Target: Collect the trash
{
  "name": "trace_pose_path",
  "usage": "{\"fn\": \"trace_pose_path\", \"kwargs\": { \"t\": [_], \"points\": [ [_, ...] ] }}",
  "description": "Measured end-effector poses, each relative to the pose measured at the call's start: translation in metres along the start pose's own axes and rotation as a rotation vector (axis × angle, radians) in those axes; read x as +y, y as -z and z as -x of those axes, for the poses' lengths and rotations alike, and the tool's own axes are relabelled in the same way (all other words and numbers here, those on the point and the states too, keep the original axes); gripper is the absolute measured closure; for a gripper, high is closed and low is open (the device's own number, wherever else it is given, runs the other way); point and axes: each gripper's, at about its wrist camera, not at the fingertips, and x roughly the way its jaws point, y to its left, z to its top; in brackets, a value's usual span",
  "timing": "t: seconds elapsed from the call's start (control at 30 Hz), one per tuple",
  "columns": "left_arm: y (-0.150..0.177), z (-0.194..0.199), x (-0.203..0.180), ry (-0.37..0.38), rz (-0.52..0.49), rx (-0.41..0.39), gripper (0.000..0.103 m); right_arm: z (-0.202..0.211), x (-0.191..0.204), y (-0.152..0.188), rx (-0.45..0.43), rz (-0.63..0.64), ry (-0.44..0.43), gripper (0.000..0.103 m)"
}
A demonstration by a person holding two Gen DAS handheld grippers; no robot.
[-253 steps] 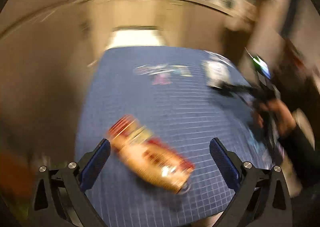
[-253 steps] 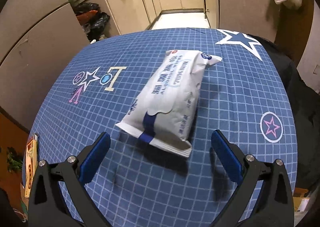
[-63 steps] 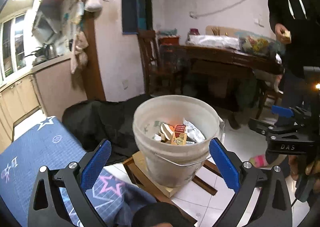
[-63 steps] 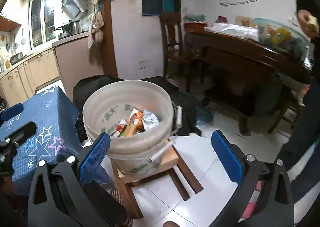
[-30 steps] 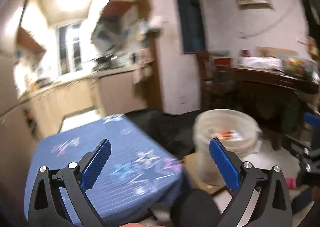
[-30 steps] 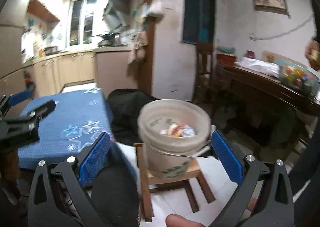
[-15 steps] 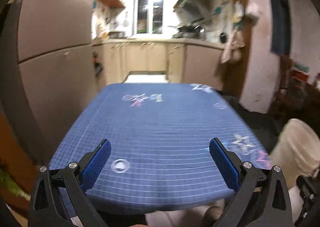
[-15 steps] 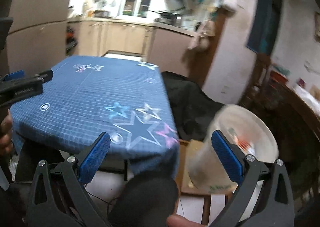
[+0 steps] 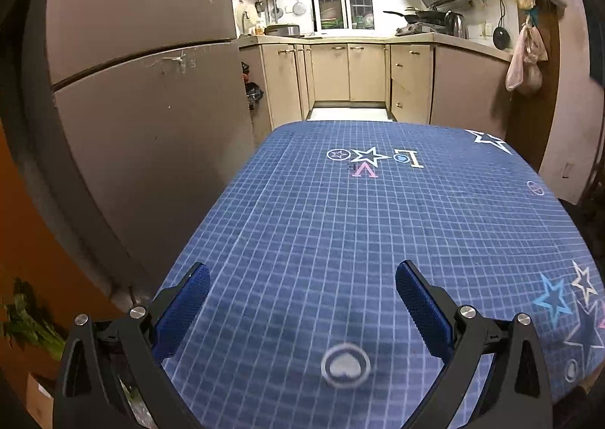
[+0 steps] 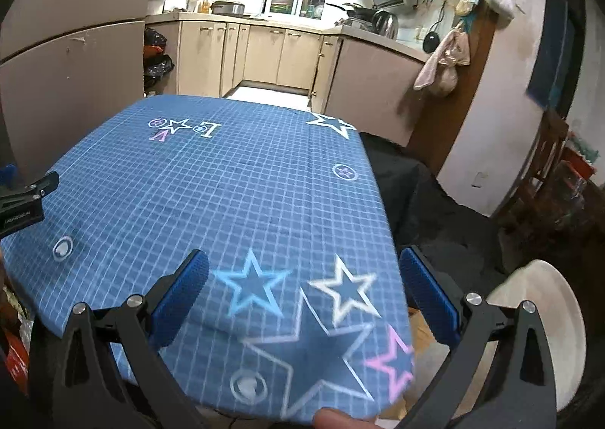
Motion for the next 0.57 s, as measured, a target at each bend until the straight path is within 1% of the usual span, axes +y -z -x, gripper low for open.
{"fn": "trace_pose_path", "kwargs": {
  "t": [0.1, 0.2, 0.27, 0.43, 0.5, 0.57],
  "points": [
    [-0.002, -0.008, -0.003, 0.017, 0.002, -0.002, 0.005, -0.007, 0.007, -0.003, 0.0, 0.011, -0.025, 0.005],
    [-0.003, -0.01, -0.009, 0.02, -0.02, -0.009, 0.005, -0.012, 0.012, -0.006, -0.007, 0.025, -0.03, 0.005],
    [-0.007, -0.007, -0.009, 0.036, -0.018, -0.034, 0.006, -0.012, 0.012, -0.008, -0.021, 0.015, -0.029, 0.005],
    [-0.015, 0.008, -0.023, 0.07, -0.05, -0.11, 0.006, -0.009, 0.011, -0.011, -0.03, -0.037, -0.052, 0.005],
    [-0.016, 0.009, -0.027, 0.059, -0.068, -0.129, 0.006, -0.009, 0.011, -0.01, -0.025, -0.042, -0.046, 0.005],
    [-0.018, 0.008, -0.028, 0.065, -0.069, -0.128, 0.006, -0.011, 0.013, -0.012, -0.021, -0.038, -0.036, 0.005]
  ]
}}
